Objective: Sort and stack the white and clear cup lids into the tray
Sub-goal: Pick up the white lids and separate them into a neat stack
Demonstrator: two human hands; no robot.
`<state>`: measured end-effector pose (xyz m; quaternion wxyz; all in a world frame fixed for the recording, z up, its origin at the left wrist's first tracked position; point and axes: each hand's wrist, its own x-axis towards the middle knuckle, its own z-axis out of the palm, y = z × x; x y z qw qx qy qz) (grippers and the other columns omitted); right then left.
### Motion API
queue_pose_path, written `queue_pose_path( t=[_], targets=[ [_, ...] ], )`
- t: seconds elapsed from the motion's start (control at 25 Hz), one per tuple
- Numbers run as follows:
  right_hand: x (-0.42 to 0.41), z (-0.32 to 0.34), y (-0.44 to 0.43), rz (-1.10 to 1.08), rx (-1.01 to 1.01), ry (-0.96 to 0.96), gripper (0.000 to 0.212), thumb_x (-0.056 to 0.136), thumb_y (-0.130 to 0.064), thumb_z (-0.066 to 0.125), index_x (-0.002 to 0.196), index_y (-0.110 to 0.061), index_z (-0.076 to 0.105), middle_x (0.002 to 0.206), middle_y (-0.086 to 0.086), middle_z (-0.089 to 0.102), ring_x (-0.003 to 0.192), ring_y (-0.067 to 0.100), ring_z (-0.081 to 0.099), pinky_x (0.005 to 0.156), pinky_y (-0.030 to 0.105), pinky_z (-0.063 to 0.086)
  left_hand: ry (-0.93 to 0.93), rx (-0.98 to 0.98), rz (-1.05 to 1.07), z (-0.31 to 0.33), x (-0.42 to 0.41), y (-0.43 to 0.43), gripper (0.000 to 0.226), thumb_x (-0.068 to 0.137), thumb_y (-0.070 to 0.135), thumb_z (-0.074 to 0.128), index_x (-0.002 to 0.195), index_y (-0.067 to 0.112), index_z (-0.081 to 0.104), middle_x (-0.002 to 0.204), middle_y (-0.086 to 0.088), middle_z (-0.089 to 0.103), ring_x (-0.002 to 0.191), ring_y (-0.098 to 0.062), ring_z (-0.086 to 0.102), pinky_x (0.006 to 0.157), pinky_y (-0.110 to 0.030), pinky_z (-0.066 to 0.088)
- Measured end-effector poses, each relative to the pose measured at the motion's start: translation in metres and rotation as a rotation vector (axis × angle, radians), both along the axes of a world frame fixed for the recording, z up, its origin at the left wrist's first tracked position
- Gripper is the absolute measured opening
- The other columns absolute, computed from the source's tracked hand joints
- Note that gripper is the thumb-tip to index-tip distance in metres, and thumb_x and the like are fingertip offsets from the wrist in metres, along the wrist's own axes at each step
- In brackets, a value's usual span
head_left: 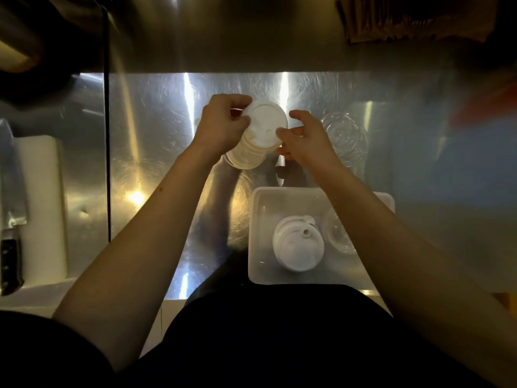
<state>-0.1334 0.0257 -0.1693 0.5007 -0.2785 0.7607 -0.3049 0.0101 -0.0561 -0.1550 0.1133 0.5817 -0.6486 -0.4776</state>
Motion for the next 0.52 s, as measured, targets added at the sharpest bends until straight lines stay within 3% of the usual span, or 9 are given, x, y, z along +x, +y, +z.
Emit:
queue_pose_path(
  t=[0.12,0.24,0.4,0.52],
  targets=[
    [-0.002,-0.002,0.0,0.077,-0.021,0.036,0.054,0.091,-0.035,0.062,0.14,-0.029,0.042,0.119,0.007,0.065,0.095,0.023,0.07,0.084,0.045,0.061,0.018,0.002,-0.07,0.0,0.004,0.0,0.038,0.09,0.006,0.062,0.128,0.01,0.061,0.131,-0.005,0.063,0.117,-0.018,0.061,0.104,-0.038,0.049],
    [-0.004,-0.002,0.001,0.247,-0.062,0.178,0.056,0.089,-0.04,0.064,0.14,-0.028,0.044,0.134,0.007,0.059,0.11,0.022,0.063,0.091,0.043,0.057,0.045,0.011,-0.118,-0.001,0.009,0.001,0.037,0.089,0.004,0.062,0.125,0.009,0.063,0.127,-0.005,0.065,0.114,-0.015,0.061,0.104,-0.036,0.049],
    [-0.009,0.0,-0.003,0.42,-0.127,0.265,0.063,0.084,-0.042,0.071,0.139,-0.026,0.045,0.138,0.002,0.056,0.11,0.01,0.052,0.088,0.024,0.047,0.063,0.004,-0.17,0.001,0.012,-0.002,0.037,0.089,0.004,0.062,0.126,0.01,0.063,0.127,-0.006,0.066,0.116,-0.017,0.062,0.104,-0.033,0.049],
    [-0.011,0.001,-0.006,0.408,-0.118,0.252,0.048,0.087,-0.039,0.069,0.131,-0.026,0.053,0.129,0.003,0.061,0.102,0.011,0.058,0.079,0.018,0.05,0.077,0.01,-0.207,0.003,0.014,-0.006,0.039,0.089,0.003,0.062,0.127,0.012,0.061,0.127,-0.005,0.065,0.115,-0.013,0.062,0.103,-0.03,0.049]
  ],
)
